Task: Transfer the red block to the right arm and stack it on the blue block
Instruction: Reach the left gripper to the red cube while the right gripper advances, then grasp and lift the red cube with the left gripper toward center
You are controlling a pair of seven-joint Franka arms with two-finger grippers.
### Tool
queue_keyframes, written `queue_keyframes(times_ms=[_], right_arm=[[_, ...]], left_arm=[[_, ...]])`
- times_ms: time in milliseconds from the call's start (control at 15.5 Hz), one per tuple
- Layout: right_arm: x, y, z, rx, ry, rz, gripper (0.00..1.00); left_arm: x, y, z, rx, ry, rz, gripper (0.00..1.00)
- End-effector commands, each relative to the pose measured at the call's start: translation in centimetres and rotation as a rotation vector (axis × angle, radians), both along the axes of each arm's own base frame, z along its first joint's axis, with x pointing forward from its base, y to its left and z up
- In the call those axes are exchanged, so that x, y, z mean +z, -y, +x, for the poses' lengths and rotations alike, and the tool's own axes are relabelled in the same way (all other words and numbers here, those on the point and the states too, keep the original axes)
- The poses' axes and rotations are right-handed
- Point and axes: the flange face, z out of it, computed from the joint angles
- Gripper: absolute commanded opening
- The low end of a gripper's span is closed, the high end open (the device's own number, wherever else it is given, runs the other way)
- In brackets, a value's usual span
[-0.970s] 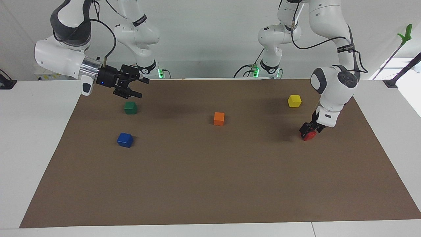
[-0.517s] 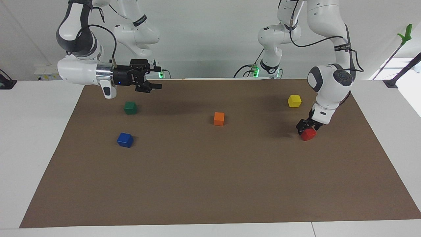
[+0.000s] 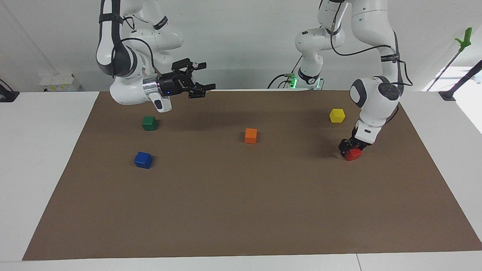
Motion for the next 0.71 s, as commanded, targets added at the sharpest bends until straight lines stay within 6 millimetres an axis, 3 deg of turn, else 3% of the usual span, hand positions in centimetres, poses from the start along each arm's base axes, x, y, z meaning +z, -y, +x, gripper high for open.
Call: queue_keyframes(times_ms=[0, 129, 259, 453, 647], right_arm=[[-0.3, -1.8, -0.4, -0.036, -0.019, 0.113, 1.0], [-0.1, -3.1, -0.5, -0.042, -0.031, 0.148, 1.0], [-1.9, -3.6, -0.2, -0.036, -0.023, 0.19, 1.0], [-6.3, -5.1, -0.1, -0.032, 0.011, 0.248, 1.0], [-6.9, -7.5, -0.4, -0.038, -0.002, 0.304, 1.0]], left_arm=[[2.2, -0.2, 1.7, -0.026, -0.033, 0.012, 0.0], [6.0, 0.6, 2.9, -0.022, -0.08, 0.007, 0.0], [11.6, 2.5, 3.3, 0.029, -0.151, 0.003, 0.0], [20.0, 9.4, 1.1, 0.229, -0.202, -0.062, 0.0], [26.0, 15.8, -3.1, 0.502, -0.223, -0.186, 0.0]])
